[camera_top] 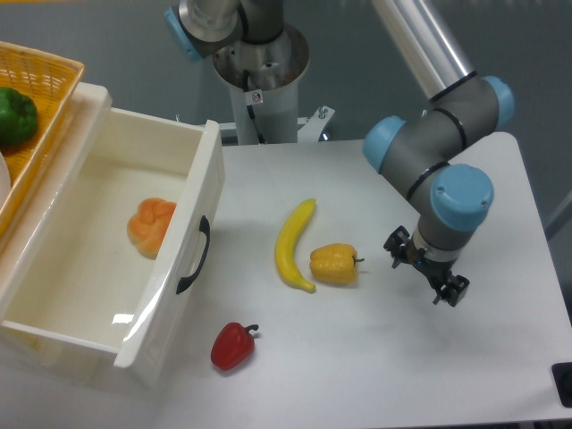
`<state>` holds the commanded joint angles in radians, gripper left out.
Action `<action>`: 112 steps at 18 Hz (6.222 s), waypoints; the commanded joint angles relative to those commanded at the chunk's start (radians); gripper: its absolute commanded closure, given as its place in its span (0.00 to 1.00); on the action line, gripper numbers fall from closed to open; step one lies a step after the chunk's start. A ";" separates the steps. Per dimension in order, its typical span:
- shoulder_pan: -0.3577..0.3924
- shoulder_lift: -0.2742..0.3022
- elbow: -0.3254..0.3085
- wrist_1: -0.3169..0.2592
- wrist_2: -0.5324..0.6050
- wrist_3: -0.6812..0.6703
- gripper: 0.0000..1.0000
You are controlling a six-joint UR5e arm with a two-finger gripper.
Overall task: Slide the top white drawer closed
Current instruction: 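Move the gripper from beside the yellow pepper toward the open white drawer, then bring the gripper against the front face of the open drawer, then push the drawer front with the gripper into the cabinet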
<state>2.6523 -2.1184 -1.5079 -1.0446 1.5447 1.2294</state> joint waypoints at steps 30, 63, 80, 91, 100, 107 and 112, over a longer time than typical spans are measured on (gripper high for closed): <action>-0.155 0.127 -0.025 -0.345 -0.416 -0.510 0.90; -0.244 0.218 -0.029 -0.443 -0.589 -0.531 1.00; -0.319 0.227 -0.029 -0.445 -0.589 -0.574 1.00; -0.382 0.249 -0.032 -0.443 -0.584 -0.620 0.98; -0.429 0.253 -0.032 -0.436 -0.583 -0.646 0.97; -0.456 0.249 -0.032 -0.425 -0.581 -0.669 0.97; -0.477 0.249 -0.032 -0.423 -0.583 -0.671 0.97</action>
<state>2.1752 -1.8699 -1.5401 -1.4680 0.9618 0.5584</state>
